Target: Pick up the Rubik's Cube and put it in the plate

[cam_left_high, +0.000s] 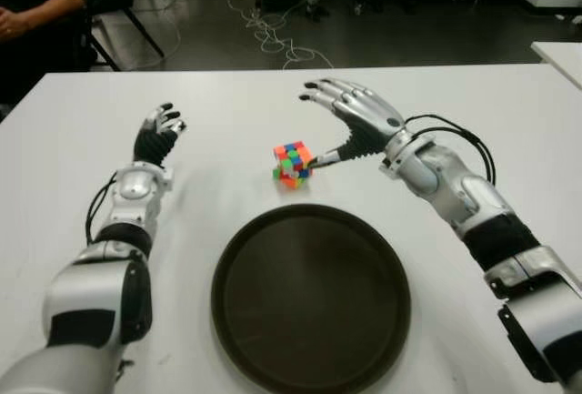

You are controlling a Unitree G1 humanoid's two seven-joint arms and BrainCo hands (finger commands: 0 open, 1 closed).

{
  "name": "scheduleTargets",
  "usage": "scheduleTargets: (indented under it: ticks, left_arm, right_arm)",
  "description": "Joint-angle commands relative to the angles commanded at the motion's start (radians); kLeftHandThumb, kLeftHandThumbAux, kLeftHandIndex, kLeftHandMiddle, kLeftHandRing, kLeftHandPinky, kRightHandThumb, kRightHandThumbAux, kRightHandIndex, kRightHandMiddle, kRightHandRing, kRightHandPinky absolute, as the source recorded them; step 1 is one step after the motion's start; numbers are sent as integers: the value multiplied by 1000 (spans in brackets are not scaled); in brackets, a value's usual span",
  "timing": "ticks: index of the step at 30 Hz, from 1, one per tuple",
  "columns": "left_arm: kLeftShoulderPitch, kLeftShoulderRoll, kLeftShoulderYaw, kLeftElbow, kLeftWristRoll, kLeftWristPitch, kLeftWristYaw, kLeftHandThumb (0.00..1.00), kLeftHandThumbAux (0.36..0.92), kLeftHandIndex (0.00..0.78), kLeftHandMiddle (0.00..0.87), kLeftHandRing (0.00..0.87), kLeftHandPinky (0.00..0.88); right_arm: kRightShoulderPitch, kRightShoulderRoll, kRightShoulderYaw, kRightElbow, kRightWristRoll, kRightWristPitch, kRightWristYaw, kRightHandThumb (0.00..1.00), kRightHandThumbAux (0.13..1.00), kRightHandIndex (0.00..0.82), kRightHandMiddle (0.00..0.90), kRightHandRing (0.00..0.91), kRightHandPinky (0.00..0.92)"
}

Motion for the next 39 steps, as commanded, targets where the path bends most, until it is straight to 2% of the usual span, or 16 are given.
scheduleTargets:
  ticks: [12,18,27,37,39]
  left_arm:
    - [1,-1,-6,0,7,-5,0,150,570,80,149,129,99]
    - [1,-3,-7,-2,7,-5,6,140,570,77,148,131,107]
    - [1,-4,-10,-1,8,-2,10,144,582,94,162,144,111]
    - [2,-6,-12,-2,7,-5,7,139,562,75,147,125,97]
    - [2,-6,-12,-2,6,-5,8,134,566,74,144,123,94]
  right_arm:
    - [-43,29,32,102,-11,16,-23,23,502,0,0,0,0]
    - [-87,70,83,222,-43,24,-63,12,495,0,0,0,0]
    - [-112,85,120,286,-56,21,-84,0,485,0,0,0,0]
    - [-134,117,166,363,-61,26,-99,0,508,0,0,0,0]
    - [-137,132,180,383,-67,35,-105,0,510,0,0,0,4]
